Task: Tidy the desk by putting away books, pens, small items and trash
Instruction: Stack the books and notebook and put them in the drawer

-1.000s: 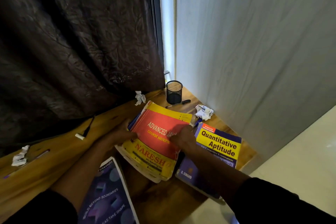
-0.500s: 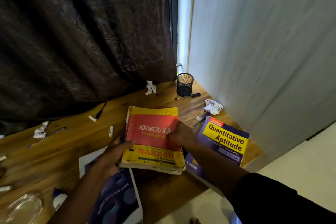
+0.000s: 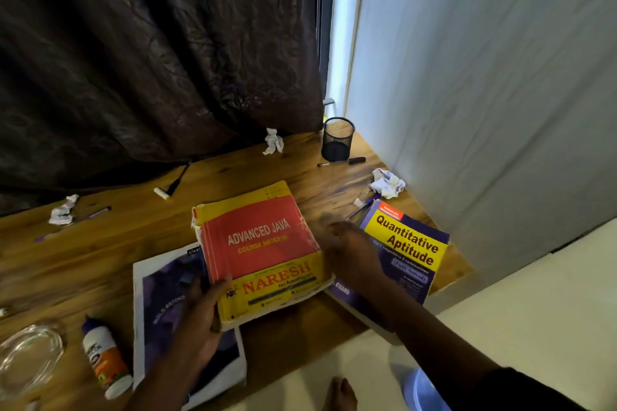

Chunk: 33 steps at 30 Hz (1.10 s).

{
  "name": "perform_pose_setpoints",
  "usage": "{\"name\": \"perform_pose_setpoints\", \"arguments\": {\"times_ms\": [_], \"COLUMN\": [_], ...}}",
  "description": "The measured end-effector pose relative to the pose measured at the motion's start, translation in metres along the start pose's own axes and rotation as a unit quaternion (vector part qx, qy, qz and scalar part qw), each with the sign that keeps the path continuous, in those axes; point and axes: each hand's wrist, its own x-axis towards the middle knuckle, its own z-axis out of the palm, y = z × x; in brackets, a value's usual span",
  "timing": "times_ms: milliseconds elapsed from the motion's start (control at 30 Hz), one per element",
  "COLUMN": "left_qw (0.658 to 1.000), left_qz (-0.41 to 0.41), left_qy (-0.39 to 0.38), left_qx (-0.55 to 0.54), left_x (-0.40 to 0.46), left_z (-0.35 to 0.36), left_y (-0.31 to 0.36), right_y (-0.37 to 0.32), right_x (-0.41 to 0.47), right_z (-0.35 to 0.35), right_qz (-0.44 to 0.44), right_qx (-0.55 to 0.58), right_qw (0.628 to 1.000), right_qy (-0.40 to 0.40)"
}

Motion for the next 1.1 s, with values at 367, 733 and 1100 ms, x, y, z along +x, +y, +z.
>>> {"name": "perform_pose_setpoints", "arguments": {"times_ms": [367,733,1100], "left_qw": [0.994,0.992,0.984], "left_qz": [0.059,0.051,0.034], "left_qy": [0.002,0.025,0.017], "left_qx": [0.094,0.114,0.172], "left_x": [0.012,0.018,0.019], "left_z": [0.001,-0.004,-0.012], "left_y": [-0.018,-0.028,-0.032], "right_y": [0.059,0.047,0.033], "right_x": [-0.084,-0.104,-0.128], "right_z": [0.008,0.012,0.025], "right_qz": [0.126,0.251,0.422], "right_qx": [-0.153,-0.207,0.068], "right_qw": [0.978,0.940,0.889], "right_qy": [0.061,0.105,0.165]}}
